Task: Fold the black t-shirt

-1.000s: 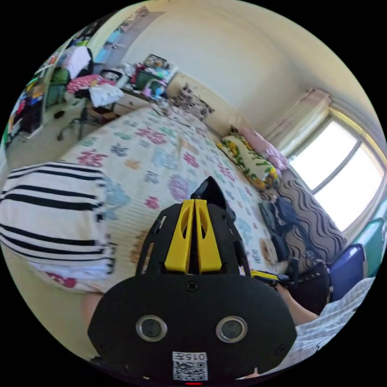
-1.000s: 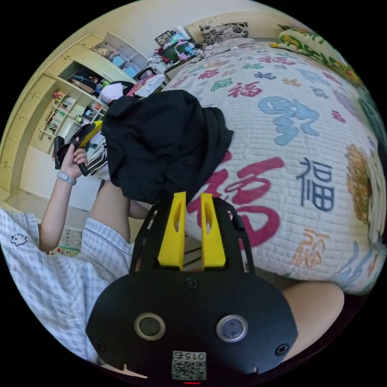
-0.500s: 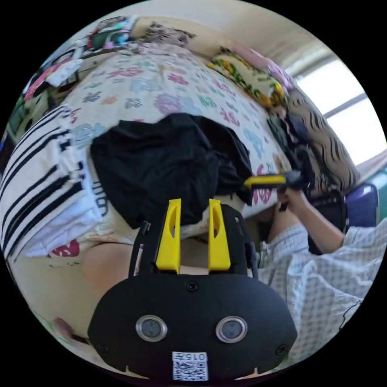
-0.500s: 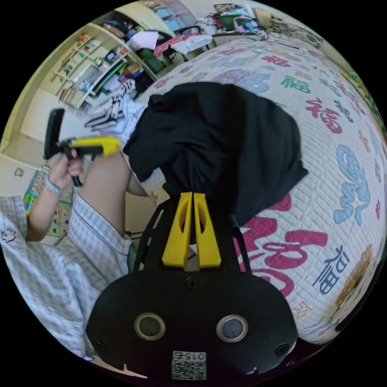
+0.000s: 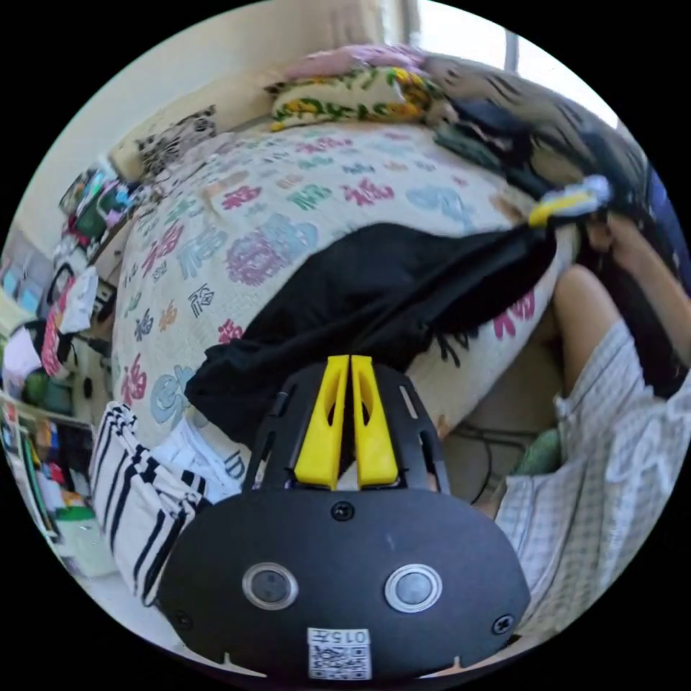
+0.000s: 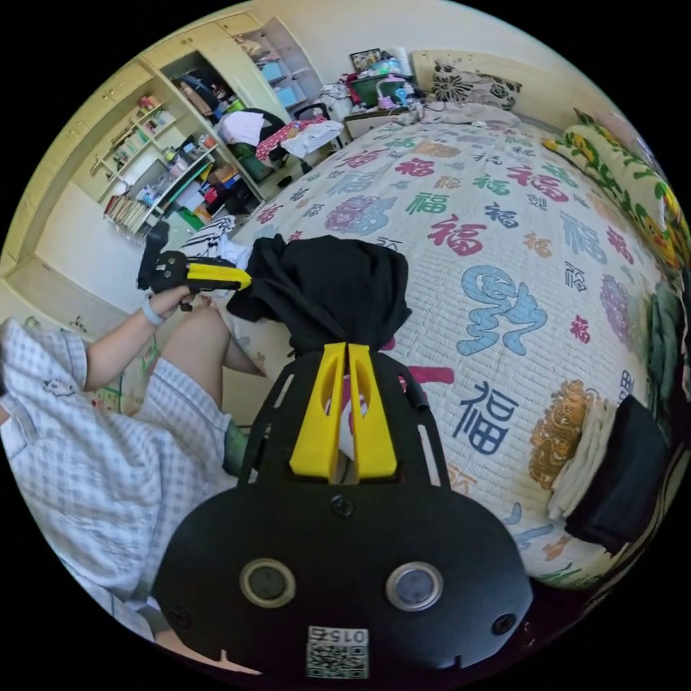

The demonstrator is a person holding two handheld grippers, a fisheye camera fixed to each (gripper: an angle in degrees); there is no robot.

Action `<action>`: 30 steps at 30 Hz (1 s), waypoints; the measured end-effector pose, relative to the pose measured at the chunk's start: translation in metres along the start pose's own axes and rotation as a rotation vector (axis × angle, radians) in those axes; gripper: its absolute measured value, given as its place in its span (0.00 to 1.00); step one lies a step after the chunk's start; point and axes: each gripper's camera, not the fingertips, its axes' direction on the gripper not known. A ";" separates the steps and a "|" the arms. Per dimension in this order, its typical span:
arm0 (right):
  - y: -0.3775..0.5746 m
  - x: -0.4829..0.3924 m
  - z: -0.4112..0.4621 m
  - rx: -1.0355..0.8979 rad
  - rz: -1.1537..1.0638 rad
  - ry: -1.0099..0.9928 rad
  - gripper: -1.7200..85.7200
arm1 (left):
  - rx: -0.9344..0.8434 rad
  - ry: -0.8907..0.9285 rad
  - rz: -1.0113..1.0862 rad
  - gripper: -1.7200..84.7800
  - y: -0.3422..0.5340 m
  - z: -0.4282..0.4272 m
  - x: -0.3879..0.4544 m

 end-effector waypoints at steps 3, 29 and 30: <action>-0.007 0.005 0.023 0.043 0.087 0.017 0.02 | 0.023 0.063 -0.115 0.06 -0.004 0.006 -0.030; 0.014 -0.188 0.137 -0.153 -0.167 0.290 0.15 | -0.020 -0.024 0.282 0.13 0.085 0.049 0.045; 0.014 -0.189 0.144 -0.178 -0.165 0.276 0.15 | -0.029 -0.034 0.280 0.12 0.090 0.055 0.045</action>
